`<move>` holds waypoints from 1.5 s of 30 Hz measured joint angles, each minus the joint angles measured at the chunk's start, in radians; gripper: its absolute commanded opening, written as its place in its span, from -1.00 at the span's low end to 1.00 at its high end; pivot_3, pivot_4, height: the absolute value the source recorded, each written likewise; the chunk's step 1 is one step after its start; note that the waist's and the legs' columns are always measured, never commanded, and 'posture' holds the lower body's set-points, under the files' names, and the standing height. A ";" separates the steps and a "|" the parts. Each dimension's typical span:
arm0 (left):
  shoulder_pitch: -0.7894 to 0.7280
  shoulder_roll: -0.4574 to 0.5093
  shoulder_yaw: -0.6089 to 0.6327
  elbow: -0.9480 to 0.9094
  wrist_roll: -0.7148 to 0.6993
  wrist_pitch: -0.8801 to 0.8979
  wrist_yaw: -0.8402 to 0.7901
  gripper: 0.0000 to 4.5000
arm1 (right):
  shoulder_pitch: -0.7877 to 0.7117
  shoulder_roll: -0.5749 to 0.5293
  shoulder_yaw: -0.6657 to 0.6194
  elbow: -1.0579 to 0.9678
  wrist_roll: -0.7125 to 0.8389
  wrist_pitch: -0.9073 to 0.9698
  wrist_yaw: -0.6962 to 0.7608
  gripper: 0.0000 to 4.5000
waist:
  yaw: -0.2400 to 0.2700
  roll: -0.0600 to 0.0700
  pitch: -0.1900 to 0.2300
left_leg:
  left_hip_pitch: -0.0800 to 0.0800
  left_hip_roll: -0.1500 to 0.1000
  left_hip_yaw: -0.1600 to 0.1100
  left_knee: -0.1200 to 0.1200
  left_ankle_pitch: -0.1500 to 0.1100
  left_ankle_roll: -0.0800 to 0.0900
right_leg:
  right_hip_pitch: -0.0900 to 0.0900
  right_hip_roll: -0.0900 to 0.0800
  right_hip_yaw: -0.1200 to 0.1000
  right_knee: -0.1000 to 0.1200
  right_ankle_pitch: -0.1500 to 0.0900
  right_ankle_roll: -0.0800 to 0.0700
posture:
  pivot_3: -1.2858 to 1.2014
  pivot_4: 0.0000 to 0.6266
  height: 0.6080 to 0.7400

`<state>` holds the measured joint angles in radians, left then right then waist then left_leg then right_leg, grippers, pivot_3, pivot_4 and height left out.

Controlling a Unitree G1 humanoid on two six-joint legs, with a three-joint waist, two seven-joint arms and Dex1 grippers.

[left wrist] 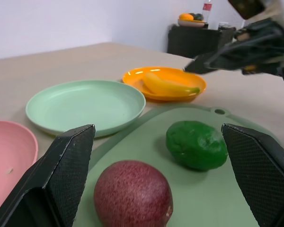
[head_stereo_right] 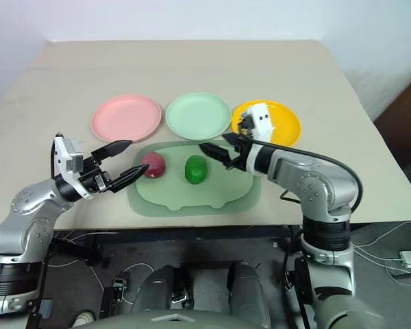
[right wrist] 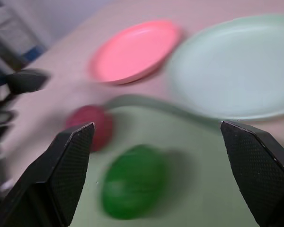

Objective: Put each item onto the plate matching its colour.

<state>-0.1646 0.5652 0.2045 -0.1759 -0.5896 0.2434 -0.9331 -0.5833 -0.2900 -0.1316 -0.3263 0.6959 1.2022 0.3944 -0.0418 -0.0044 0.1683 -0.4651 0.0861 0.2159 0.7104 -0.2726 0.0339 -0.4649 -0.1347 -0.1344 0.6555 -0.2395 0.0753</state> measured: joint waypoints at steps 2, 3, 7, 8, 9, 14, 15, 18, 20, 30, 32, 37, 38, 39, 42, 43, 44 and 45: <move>-0.002 0.000 0.000 0.013 0.001 -0.009 -0.007 1.00 | 0.009 0.036 0.026 -0.004 0.001 0.027 -0.033 0.99 | 0.000 0.000 0.000 | 0.000 0.000 0.000 0.000 0.000 0.000 | 0.000 0.000 0.000 0.000 0.000 0.000 | 0.03 -0.52 0.32; -0.004 0.000 0.000 0.017 0.001 -0.012 -0.010 1.00 | 0.017 0.048 0.041 -0.003 0.002 0.038 -0.044 0.99 | 0.000 0.000 0.000 | 0.000 0.000 0.000 0.000 0.000 0.000 | 0.000 0.000 0.000 0.000 0.000 0.000 | 0.03 -0.52 0.32; -0.008 0.001 0.000 0.028 0.001 -0.019 -0.023 1.00 | 0.023 0.106 0.083 0.026 -0.024 0.042 -0.101 0.99 | -0.002 0.000 0.000 | 0.000 0.000 0.001 0.000 0.000 0.000 | -0.001 0.000 0.000 0.000 0.000 0.000 | 0.03 -0.52 0.32; -0.007 0.001 0.000 0.030 0.001 -0.019 -0.024 1.00 | 0.023 0.111 0.099 0.041 -0.039 0.031 -0.110 0.99 | -0.002 0.000 0.000 | -0.001 0.000 0.001 0.000 0.000 0.000 | -0.001 0.000 0.000 0.000 0.000 0.000 | 0.03 -0.52 0.32; -0.007 0.001 0.000 0.030 0.001 -0.020 -0.025 1.00 | 0.024 0.112 0.120 0.059 -0.059 0.021 -0.118 0.99 | -0.002 0.000 0.000 | -0.001 -0.001 0.001 0.000 0.000 0.000 | -0.001 0.000 0.000 0.000 0.000 0.000 | 0.03 -0.52 0.32; 0.000 0.001 0.000 0.027 0.004 -0.022 -0.024 1.00 | 0.023 0.119 0.169 0.108 -0.107 0.010 -0.136 0.99 | -0.003 0.000 0.000 | -0.001 -0.001 0.001 0.000 0.000 0.000 | -0.001 0.000 0.000 0.000 0.000 0.000 | 0.03 -0.52 0.32; 0.006 0.001 0.000 0.022 0.004 -0.021 -0.021 1.00 | 0.023 0.117 0.180 0.112 -0.117 0.009 -0.135 0.99 | -0.003 0.000 0.000 | -0.001 0.000 0.001 0.000 0.000 0.000 | -0.001 0.000 0.000 0.000 0.000 0.000 | 0.03 -0.52 0.32; 0.017 0.001 0.000 0.003 0.004 -0.017 -0.015 1.00 | 0.023 0.108 0.227 0.119 -0.144 0.007 -0.128 0.72 | -0.003 0.000 0.000 | -0.001 0.000 0.001 0.000 0.000 -0.001 | -0.002 0.000 0.000 0.000 0.000 0.000 | 0.03 -0.52 0.32; 0.019 0.001 0.000 -0.006 0.004 -0.015 -0.009 1.00 | 0.023 0.107 0.244 0.118 -0.151 -0.001 -0.117 0.44 | -0.003 0.000 0.000 | -0.001 0.000 0.001 0.000 0.000 -0.001 | -0.002 0.000 0.000 0.000 0.000 0.000 | 0.03 -0.52 0.32; 0.052 0.013 0.015 -0.015 0.003 -0.017 -0.005 1.00 | -0.120 0.088 0.174 0.113 -0.128 -0.042 -0.055 0.38 | -0.004 0.000 0.000 | -0.002 -0.001 0.002 0.000 0.000 -0.001 | -0.004 0.001 0.001 0.001 0.000 0.000 | 0.03 -0.52 0.32; 0.066 0.013 0.018 -0.015 0.003 -0.022 -0.007 1.00 | -0.200 0.092 0.169 0.199 -0.160 -0.101 -0.054 0.38 | -0.004 0.000 0.000 | -0.002 -0.001 0.003 0.000 0.000 -0.001 | -0.004 0.001 0.001 0.001 0.000 0.000 | 0.03 -0.52 0.32; 0.091 0.013 0.027 -0.014 0.003 -0.040 -0.009 1.00 | -0.322 0.100 0.215 0.549 -0.285 -0.272 -0.031 0.38 | -0.004 0.000 0.000 | -0.004 -0.001 0.007 0.000 0.000 -0.001 | -0.006 0.001 0.002 0.003 0.000 0.000 | 0.03 -0.52 0.32; 0.093 0.013 0.028 -0.014 0.003 -0.042 -0.008 1.00 | -0.355 0.107 0.225 0.640 -0.317 -0.320 -0.024 0.38 | -0.005 0.000 0.000 | -0.004 -0.002 0.008 0.000 0.000 -0.001 | -0.008 0.001 0.003 0.005 0.000 0.000 | 0.03 -0.52 0.32; 0.094 0.013 0.029 -0.014 0.003 -0.044 -0.007 1.00 | -0.381 0.116 0.227 0.710 -0.340 -0.357 -0.021 0.38 | -0.006 0.000 0.000 | -0.005 -0.002 0.009 0.000 0.000 -0.001 | -0.010 0.001 0.004 0.006 0.000 0.000 | 0.03 -0.52 0.32; 0.096 0.012 0.035 -0.015 0.003 -0.055 -0.001 1.00 | -0.455 0.142 0.233 0.901 -0.399 -0.466 -0.010 0.38 | -0.013 0.000 0.000 | -0.007 -0.002 0.010 0.001 0.001 -0.001 | -0.013 0.001 0.005 0.008 0.000 0.001 | 0.03 -0.52 0.32; 0.099 0.012 0.040 -0.016 0.003 -0.057 0.001 1.00 | -0.475 0.152 0.232 0.951 -0.411 -0.498 -0.008 0.38 | -0.016 0.000 0.000 | -0.007 -0.002 0.010 0.001 0.001 -0.001 | -0.013 0.001 0.005 0.009 0.000 0.001 | 0.03 -0.52 0.32; 0.107 0.013 0.046 -0.019 0.003 -0.057 0.004 1.00 | -0.509 0.167 0.230 1.030 -0.428 -0.540 -0.008 0.38 | -0.024 0.000 0.000 | -0.008 -0.002 0.010 0.001 0.001 -0.001 | -0.014 0.001 0.005 0.009 0.000 0.001 | 0.03 -0.52 0.32; 0.115 0.012 0.047 -0.024 0.003 -0.058 0.007 1.00 | -0.536 0.179 0.229 1.092 -0.444 -0.573 -0.012 0.38 | -0.028 0.000 0.000 | -0.008 -0.002 0.010 0.001 0.001 -0.001 | -0.014 0.001 0.005 0.009 0.000 0.001 | 0.03 -0.52 0.32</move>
<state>-0.0497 0.5777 0.2516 -0.1997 -0.5864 0.1855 -0.9258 -1.1194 -0.1112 0.0972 0.7655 0.2515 0.6294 0.3828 -0.0701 -0.0043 0.1682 -0.4728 0.0845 0.2260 0.7112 -0.2718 0.0331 -0.4787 -0.1339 -0.1295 0.6646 -0.2395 0.0761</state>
